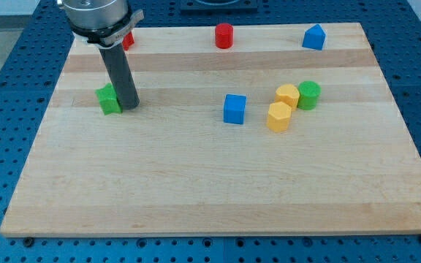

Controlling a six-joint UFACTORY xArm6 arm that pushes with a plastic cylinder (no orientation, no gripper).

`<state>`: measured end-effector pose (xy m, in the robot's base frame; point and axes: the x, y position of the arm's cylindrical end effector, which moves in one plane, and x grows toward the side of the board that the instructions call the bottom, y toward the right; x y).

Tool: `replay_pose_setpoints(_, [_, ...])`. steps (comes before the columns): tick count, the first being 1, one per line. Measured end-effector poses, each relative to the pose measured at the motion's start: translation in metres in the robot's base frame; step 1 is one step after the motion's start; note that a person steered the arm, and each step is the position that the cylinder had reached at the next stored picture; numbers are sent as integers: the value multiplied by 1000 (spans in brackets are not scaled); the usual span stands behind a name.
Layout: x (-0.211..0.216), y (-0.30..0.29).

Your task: Slide the yellow hexagon along with yellow heart right a bit

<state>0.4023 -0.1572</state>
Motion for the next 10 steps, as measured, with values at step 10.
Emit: replay_pose_setpoints(10, [-20,321])
